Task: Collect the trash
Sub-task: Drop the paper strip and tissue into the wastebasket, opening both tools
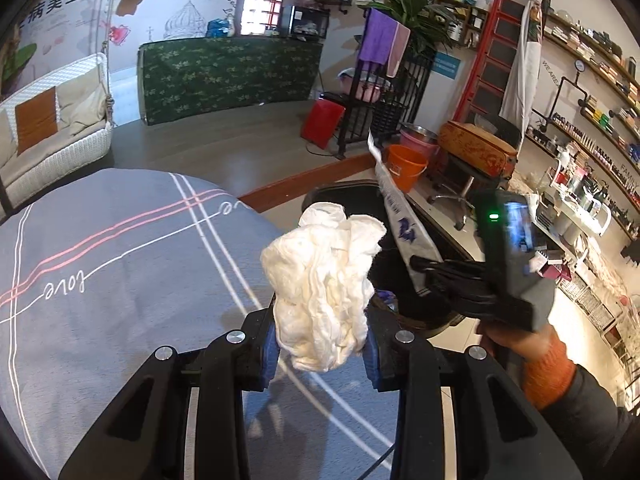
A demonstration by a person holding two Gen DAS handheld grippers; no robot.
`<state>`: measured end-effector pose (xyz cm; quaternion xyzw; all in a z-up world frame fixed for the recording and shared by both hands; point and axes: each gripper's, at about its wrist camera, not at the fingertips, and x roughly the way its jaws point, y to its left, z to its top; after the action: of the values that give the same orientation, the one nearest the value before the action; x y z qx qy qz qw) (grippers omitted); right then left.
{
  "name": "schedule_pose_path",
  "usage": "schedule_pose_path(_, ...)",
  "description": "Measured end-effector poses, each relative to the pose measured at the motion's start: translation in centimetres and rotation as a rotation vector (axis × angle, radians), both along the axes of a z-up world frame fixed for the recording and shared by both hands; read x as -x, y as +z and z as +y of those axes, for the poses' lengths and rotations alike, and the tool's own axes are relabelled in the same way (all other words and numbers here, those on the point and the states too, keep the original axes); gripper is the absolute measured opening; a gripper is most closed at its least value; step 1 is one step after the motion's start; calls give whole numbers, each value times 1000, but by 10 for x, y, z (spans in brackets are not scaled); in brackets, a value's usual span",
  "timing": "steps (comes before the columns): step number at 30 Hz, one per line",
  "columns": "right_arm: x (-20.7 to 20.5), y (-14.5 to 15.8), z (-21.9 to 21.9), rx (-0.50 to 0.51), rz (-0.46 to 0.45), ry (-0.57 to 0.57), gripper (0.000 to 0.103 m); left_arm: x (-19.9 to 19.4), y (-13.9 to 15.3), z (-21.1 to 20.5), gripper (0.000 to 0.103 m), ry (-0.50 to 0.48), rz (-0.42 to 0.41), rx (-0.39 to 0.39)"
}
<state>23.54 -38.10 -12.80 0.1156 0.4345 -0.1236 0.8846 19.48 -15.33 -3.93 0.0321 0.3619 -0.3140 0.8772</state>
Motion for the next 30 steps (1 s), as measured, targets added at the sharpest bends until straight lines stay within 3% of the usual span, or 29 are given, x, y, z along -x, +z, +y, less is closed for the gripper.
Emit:
schedule_pose_path(2, -2, -7, -7, -4, 15, -23, 6, 1, -1, -3, 33, -9, 5, -1)
schedule_pose_path(3, -2, -10, -7, 0, 21, -27, 13, 1, -2, -6, 33, -15, 9, -4)
schedule_pose_path(5, -2, -13, -9, 4, 32, -40, 50, 2, -5, -8, 33, -20, 11, -8)
schedule_pose_path(6, 2, -11, -9, 10, 8, -55, 74, 2, -6, -11, 33, -27, 16, -10)
schedule_pose_path(19, 71, 32, -4, 66, -164, -113, 79, -9, -16, -60, 34, -106, 60, -24)
schedule_pose_path(30, 116, 35, -7, 71, -173, -154, 80, -27, -34, -125, 34, -165, 94, -84)
